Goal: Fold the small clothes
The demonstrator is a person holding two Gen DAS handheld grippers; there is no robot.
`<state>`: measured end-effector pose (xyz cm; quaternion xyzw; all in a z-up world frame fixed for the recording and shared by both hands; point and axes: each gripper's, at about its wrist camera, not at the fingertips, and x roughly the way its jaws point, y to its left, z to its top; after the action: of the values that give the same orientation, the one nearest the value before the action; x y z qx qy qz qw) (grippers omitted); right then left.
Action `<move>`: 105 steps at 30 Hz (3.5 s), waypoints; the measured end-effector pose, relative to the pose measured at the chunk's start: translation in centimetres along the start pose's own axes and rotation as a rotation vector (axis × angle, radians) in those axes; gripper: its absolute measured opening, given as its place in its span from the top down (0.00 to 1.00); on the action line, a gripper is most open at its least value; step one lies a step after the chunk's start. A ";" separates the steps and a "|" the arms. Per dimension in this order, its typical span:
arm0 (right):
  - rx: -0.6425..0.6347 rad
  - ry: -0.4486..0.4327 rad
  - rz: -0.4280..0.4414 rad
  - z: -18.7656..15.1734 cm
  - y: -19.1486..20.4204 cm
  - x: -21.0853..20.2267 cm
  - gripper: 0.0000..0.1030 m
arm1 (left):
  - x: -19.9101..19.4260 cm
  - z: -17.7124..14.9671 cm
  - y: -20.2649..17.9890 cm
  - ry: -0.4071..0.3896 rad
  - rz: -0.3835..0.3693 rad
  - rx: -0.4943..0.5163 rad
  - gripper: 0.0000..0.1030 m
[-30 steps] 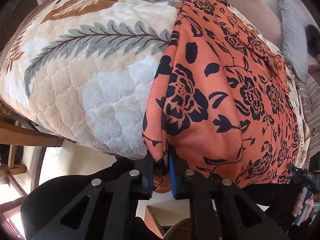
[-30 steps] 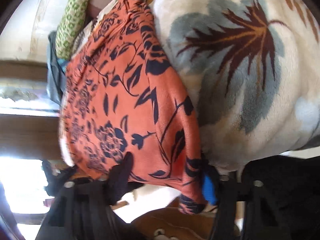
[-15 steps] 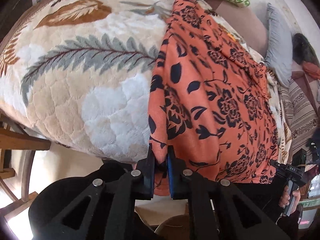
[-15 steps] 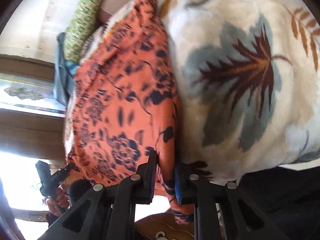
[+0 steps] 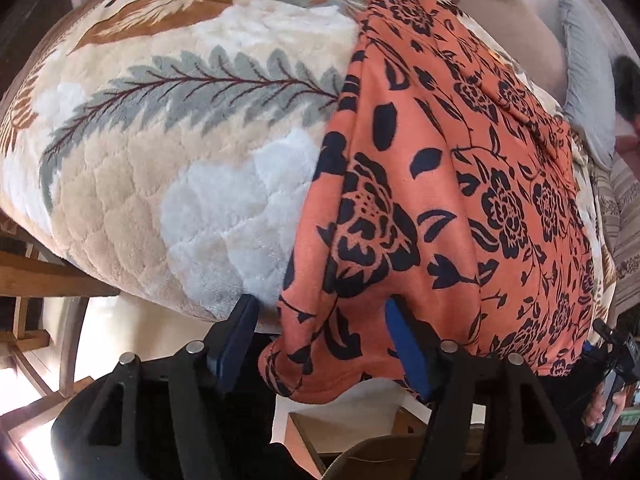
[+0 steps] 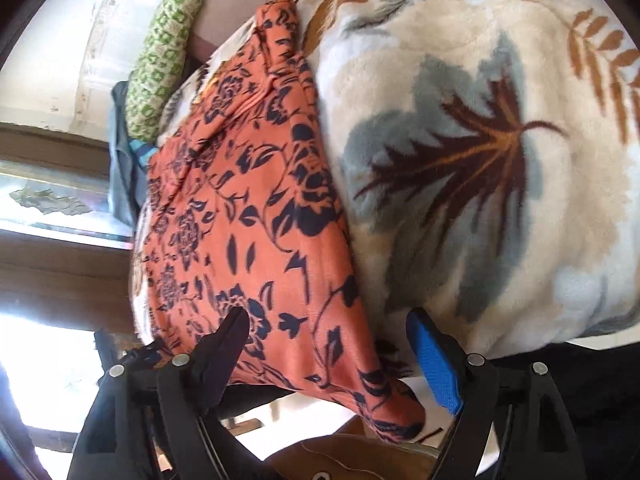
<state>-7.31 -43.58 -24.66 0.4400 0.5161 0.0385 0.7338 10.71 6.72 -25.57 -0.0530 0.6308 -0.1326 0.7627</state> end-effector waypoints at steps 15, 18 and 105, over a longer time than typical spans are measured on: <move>-0.033 0.080 -0.143 -1.3 0.6 1.5 0.87 | -0.6 -0.7 -0.3 0.013 0.019 0.065 0.89; -0.056 0.107 -0.014 -2.1 2.4 1.7 0.89 | -0.6 -0.6 -1.0 -0.002 0.029 0.079 0.89; -0.232 -0.128 -0.083 33.3 32.2 28.5 0.38 | 0.5 25.0 -0.9 -0.409 0.077 -0.377 0.20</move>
<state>45.06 -29.54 -20.60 0.3321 0.4782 0.0392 0.8121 35.11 3.54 -20.90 -0.1955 0.4788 0.0298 0.8554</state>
